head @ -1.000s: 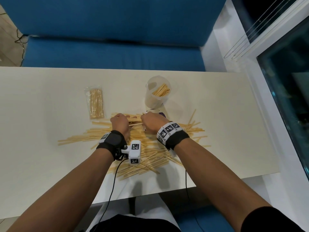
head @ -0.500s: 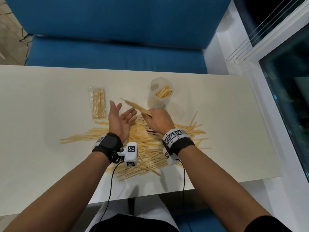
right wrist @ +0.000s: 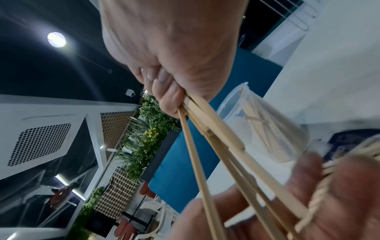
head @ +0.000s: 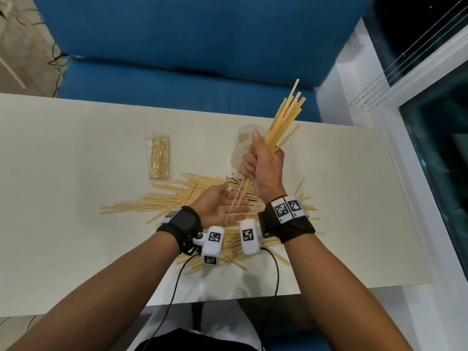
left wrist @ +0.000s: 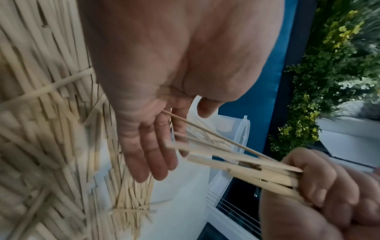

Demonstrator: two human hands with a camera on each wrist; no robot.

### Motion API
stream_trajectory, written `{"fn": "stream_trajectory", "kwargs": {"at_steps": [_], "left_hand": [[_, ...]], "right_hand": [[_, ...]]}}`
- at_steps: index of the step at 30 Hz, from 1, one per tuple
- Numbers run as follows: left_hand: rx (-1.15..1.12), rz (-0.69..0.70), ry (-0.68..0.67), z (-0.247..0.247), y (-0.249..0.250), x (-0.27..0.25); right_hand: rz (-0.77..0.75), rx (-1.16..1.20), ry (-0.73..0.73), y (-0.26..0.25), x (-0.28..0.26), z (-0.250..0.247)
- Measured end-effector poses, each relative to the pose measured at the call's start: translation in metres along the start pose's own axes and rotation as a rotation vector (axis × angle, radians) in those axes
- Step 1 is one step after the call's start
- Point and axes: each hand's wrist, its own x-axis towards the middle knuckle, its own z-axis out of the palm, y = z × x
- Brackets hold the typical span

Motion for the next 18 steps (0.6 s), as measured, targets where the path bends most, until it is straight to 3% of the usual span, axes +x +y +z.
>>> {"fn": "stream_trajectory", "kwargs": {"at_steps": [3,9,12,18], "left_hand": [[-0.021,0.006,-0.017,0.007,0.004,-0.007],[0.475,0.117,-0.078,0.015,0.006,-0.026],[0.588,0.082,-0.180,0.002,0.007,-0.027],[0.415,0.066,-0.188,-0.002,0.004,-0.018]], "right_hand": [[-0.037,-0.007,0.016,0.002,-0.009,0.004],[-0.071,-0.085,0.024,0.004,-0.016,0.006],[-0.064,-0.104,0.062,-0.002,-0.012,0.001],[-0.015,-0.043,0.108,0.002,-0.003,-0.007]]}}
